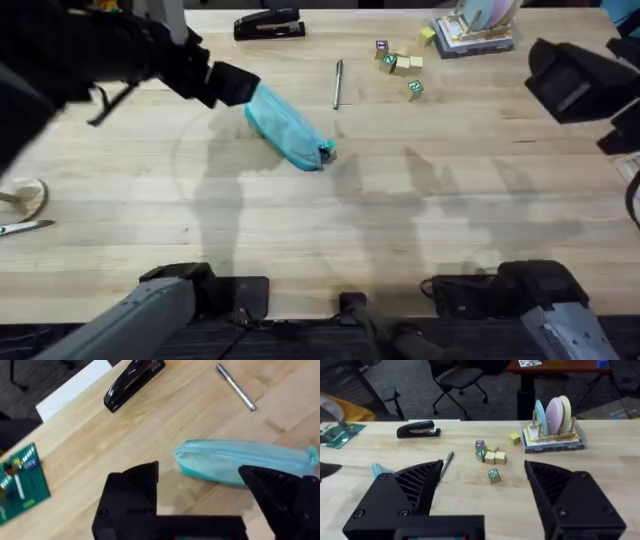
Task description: Unzip the bag, pick up the pens from the table one at a time and place them inside, then zip the bag closed.
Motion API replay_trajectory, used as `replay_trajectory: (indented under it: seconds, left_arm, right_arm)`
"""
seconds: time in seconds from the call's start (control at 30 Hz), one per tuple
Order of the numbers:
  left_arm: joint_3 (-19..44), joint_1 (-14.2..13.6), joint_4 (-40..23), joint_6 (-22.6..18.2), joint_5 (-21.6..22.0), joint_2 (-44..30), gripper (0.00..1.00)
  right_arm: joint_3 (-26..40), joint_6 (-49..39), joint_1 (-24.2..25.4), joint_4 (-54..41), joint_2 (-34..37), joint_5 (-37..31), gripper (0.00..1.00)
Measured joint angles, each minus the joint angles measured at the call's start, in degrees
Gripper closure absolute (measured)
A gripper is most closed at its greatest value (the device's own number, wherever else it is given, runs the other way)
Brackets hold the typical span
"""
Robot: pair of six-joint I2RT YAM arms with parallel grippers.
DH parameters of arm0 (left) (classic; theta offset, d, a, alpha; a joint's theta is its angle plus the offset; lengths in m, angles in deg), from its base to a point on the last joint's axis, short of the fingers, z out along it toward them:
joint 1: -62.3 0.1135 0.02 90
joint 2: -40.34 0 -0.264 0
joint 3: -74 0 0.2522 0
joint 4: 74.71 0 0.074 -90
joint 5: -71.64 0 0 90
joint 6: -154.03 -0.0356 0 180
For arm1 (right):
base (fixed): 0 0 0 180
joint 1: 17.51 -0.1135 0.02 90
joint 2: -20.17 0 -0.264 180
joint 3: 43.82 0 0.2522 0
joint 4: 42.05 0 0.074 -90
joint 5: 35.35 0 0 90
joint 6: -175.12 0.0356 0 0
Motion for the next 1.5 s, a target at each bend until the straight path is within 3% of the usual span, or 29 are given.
replay_trajectory:
  seconds: [0.23, 0.43, 0.53, 0.87, 0.97, 1.3, 1.5]
  left_arm:
    - [6.84, 4.38, -4.43, -16.67, -6.45, -8.40, 0.010]
    - [7.22, 4.96, -4.06, -30.24, -9.41, -14.92, 0.010]
    - [7.22, 4.96, -1.08, -34.28, -9.82, -17.72, 0.009]
    - [7.22, 4.96, 2.69, -38.23, -11.66, -19.50, 0.009]
    - [7.23, 5.17, 3.57, -39.87, -17.21, -22.38, 0.010]
    - [7.22, 5.18, 3.70, -43.00, -18.57, -25.63, 0.010]
    - [7.22, 5.18, 0.63, -43.84, -18.55, -26.51, 0.010]
  right_arm:
    - [0.00, 0.00, 0.00, -3.29, 0.00, 0.20, 0.004]
    - [0.00, 0.00, 0.00, -3.32, 0.00, 0.20, 0.004]
    - [0.00, 0.00, 0.00, -3.32, 0.00, 0.20, 0.004]
    - [0.00, 1.39, 0.00, -3.34, 0.00, 0.28, 0.004]
    - [0.00, 2.03, 0.00, -3.34, 0.00, 0.37, 0.004]
    - [0.00, 2.17, 0.00, -3.34, 0.00, 0.37, 0.004]
    - [0.00, 2.19, 0.02, -3.34, 0.00, 0.37, 0.004]
